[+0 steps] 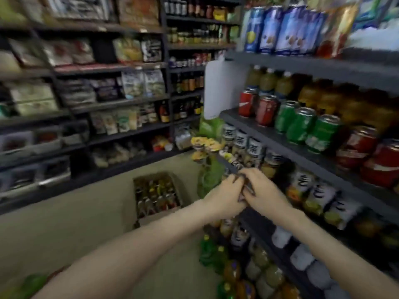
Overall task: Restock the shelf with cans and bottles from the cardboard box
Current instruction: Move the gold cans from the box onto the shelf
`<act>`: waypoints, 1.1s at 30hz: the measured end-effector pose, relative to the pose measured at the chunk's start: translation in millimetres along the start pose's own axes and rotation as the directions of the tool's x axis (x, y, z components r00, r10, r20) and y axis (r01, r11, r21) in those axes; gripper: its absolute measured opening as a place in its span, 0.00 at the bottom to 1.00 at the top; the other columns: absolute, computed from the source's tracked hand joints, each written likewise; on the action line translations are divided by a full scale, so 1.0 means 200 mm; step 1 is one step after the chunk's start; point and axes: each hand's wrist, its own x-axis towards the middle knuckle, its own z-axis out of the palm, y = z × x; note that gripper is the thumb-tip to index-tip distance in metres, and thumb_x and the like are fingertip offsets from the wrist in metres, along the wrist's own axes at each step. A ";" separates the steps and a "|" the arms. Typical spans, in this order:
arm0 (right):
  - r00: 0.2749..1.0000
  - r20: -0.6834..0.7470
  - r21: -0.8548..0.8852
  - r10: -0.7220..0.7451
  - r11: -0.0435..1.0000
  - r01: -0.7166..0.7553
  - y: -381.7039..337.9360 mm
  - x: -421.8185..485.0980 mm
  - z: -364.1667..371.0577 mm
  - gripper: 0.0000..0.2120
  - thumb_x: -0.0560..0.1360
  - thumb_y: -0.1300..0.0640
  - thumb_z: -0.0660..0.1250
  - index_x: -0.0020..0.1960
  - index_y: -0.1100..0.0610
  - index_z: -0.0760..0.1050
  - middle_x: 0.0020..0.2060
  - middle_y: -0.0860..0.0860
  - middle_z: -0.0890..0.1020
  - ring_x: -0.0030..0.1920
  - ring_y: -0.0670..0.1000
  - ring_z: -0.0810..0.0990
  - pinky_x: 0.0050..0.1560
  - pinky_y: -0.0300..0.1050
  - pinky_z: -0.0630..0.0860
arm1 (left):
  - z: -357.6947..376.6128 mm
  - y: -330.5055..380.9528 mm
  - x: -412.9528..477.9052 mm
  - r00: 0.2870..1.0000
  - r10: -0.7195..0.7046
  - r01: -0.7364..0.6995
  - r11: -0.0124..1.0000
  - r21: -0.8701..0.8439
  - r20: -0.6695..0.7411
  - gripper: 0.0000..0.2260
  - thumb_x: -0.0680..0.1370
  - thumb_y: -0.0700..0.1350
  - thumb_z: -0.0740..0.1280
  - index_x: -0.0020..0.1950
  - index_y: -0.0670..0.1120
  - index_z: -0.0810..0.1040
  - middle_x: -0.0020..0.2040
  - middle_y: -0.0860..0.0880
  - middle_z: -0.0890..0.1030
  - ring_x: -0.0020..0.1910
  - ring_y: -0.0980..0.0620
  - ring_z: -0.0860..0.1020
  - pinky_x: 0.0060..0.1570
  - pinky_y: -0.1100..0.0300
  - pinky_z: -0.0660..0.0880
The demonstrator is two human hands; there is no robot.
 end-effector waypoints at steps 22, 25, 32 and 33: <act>0.826 0.560 0.129 0.061 0.979 -0.160 -0.50 1.43 1.73 0.24 0.79 0.58 0.60 0.74 0.53 0.60 0.69 0.50 0.68 0.65 0.51 0.71 0.56 0.43 0.71 | -0.48 -2.30 -0.23 0.647 -0.755 0.759 0.651 0.005 0.109 0.21 0.80 0.47 0.60 0.72 0.45 0.63 0.65 0.42 0.74 0.61 0.44 0.75 0.55 0.54 0.73; 0.789 0.586 0.104 0.184 0.949 -0.298 -0.34 1.59 1.89 0.27 0.79 0.59 0.61 0.75 0.52 0.58 0.71 0.52 0.67 0.66 0.52 0.71 0.61 0.46 0.71 | -0.41 -2.50 -0.05 0.632 -0.754 0.763 0.646 0.029 0.179 0.21 0.81 0.47 0.59 0.73 0.45 0.61 0.64 0.41 0.75 0.61 0.42 0.75 0.54 0.53 0.73; 0.651 0.697 0.001 0.300 0.908 -0.420 0.05 2.10 2.39 0.30 0.79 0.60 0.61 0.77 0.51 0.53 0.71 0.53 0.67 0.67 0.53 0.71 0.61 0.45 0.70 | -0.21 -3.15 0.38 0.447 -0.852 0.873 0.482 0.073 0.273 0.21 0.81 0.46 0.59 0.73 0.44 0.60 0.67 0.41 0.71 0.64 0.42 0.73 0.59 0.54 0.70; 0.630 0.716 -0.011 0.300 0.908 -0.420 0.11 2.19 2.47 0.30 0.79 0.60 0.61 0.78 0.51 0.52 0.71 0.54 0.66 0.67 0.53 0.70 0.61 0.45 0.70 | -0.19 -3.25 0.44 0.422 -0.866 0.889 0.453 0.063 0.268 0.21 0.81 0.44 0.58 0.73 0.43 0.61 0.67 0.41 0.71 0.64 0.42 0.73 0.59 0.55 0.70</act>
